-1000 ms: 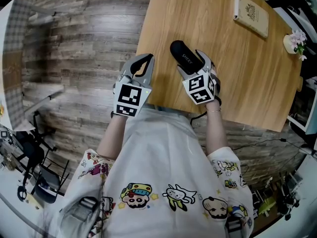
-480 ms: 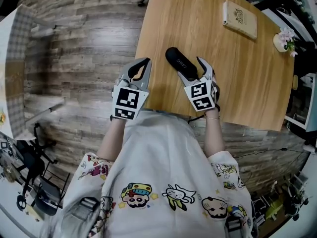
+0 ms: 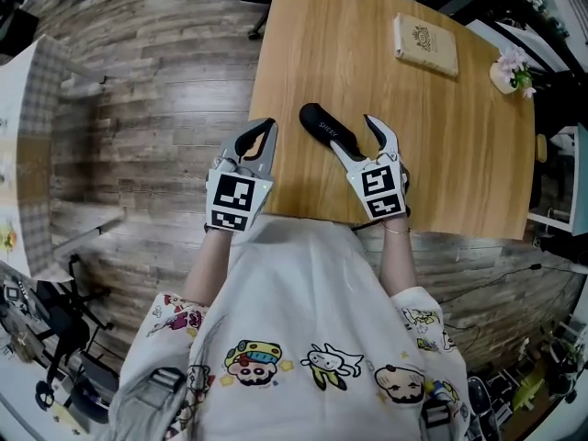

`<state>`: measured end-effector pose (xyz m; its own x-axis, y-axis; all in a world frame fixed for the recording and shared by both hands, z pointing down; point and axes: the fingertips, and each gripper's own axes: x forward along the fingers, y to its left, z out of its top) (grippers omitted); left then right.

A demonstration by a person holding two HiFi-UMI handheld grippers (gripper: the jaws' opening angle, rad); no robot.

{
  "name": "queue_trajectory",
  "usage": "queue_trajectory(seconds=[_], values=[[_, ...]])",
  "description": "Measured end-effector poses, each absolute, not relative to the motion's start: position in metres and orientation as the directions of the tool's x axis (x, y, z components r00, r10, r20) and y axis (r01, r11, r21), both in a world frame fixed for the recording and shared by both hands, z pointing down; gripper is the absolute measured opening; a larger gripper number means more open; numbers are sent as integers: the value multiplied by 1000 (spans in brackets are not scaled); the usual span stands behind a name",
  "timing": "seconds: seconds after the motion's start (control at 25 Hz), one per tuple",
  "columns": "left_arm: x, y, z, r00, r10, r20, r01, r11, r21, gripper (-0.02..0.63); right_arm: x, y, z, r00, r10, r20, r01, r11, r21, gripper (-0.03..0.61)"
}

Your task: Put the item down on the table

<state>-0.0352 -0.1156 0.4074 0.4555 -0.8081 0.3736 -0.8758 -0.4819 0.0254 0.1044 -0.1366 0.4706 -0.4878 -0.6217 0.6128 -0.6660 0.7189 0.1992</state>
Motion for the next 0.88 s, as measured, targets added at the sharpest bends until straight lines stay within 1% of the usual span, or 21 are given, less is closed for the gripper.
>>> queue_trajectory(seconds=[0.2,0.36,0.64,0.88], values=[[-29,-114,392,480,-806,347,-863,-504,24,-1,107,-137,442,-515,-666,540,-713,682,162,329],[-20,-114,382,504,-799,329,-849,-528,20,0,117,-135,418,-524,-707,474,-754,644,127,293],[1,-115,370,540,-786,301,-828,-561,21,-1,150,-127,386,-505,-791,345,-836,548,33,194],[15,-108,369,571,-764,300,-808,-588,37,0,165,-118,378,-491,-820,293,-863,505,-34,129]])
